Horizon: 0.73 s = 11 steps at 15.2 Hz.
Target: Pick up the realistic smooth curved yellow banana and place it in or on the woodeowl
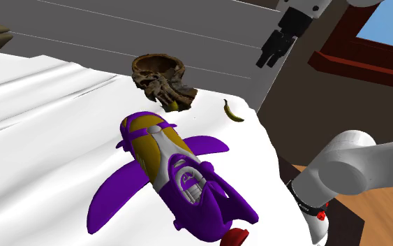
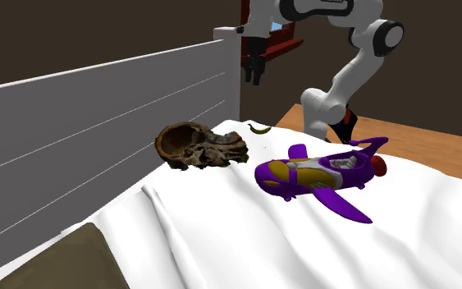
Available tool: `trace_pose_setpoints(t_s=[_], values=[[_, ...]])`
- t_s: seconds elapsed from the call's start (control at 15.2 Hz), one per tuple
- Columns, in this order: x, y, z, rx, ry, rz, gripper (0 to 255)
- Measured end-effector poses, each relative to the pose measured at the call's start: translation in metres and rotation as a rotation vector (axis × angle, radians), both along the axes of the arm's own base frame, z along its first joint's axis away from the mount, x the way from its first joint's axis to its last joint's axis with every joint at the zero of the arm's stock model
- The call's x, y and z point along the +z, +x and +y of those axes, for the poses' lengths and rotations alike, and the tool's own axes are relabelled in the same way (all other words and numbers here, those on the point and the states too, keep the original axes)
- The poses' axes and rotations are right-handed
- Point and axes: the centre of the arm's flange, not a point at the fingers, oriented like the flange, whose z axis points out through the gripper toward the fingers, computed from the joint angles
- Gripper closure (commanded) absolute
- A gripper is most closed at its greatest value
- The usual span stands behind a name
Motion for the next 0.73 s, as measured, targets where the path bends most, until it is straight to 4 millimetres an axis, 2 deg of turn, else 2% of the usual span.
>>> trace_pose_setpoints(t_s=[0.13,0.26,0.73], values=[[-0.005,0.001,0.005,0.000,-0.005,0.007,0],[-0.019,0.005,0.022,-0.001,-0.021,0.032,0],[-0.084,0.018,0.092,-0.006,-0.091,0.137,0]])
